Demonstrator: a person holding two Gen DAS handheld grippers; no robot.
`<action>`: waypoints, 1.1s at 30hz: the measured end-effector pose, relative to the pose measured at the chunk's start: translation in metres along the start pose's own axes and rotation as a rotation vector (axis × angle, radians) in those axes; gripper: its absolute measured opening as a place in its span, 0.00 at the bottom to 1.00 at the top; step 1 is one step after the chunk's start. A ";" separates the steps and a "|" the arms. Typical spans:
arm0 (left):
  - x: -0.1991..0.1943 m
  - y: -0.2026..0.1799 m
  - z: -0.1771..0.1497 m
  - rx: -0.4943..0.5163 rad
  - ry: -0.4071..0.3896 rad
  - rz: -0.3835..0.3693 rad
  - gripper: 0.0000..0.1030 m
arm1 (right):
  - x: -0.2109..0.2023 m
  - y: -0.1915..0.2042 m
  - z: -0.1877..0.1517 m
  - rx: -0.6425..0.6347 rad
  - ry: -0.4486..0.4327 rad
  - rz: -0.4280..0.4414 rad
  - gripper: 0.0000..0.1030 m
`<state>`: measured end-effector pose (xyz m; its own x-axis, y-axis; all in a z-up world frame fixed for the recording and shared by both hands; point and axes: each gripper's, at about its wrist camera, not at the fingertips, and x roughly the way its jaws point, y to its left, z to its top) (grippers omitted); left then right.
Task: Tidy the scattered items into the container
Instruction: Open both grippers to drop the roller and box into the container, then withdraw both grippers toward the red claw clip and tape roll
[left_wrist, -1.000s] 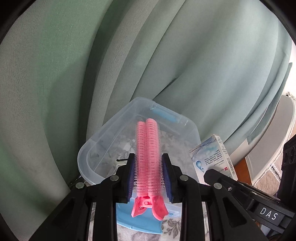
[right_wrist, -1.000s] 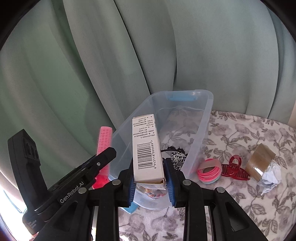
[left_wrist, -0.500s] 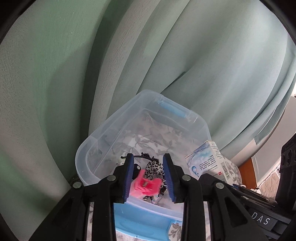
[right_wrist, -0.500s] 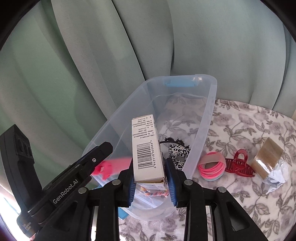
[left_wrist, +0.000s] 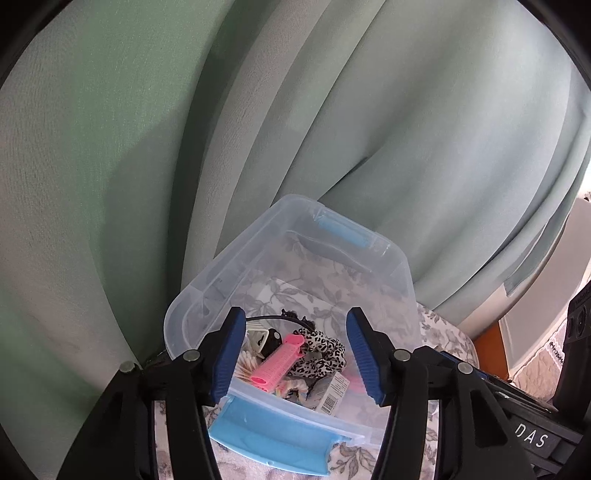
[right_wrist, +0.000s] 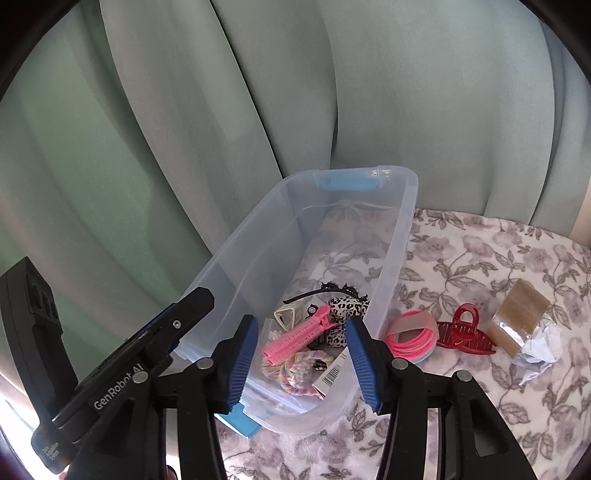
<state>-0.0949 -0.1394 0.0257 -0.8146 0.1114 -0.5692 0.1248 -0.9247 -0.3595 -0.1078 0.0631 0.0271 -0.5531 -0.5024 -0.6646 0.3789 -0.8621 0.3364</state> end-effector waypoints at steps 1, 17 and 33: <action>-0.005 -0.002 0.000 0.005 -0.003 -0.003 0.56 | -0.003 0.000 -0.001 0.004 -0.005 -0.001 0.52; -0.080 -0.076 -0.014 0.172 -0.098 -0.049 0.64 | -0.097 -0.013 -0.028 0.047 -0.187 0.007 0.61; -0.118 -0.150 -0.042 0.318 -0.111 -0.143 0.74 | -0.202 -0.061 -0.064 0.147 -0.397 -0.084 0.73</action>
<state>0.0064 0.0010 0.1156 -0.8700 0.2235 -0.4395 -0.1627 -0.9716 -0.1719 0.0286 0.2212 0.0982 -0.8307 -0.3919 -0.3955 0.2268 -0.8869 0.4024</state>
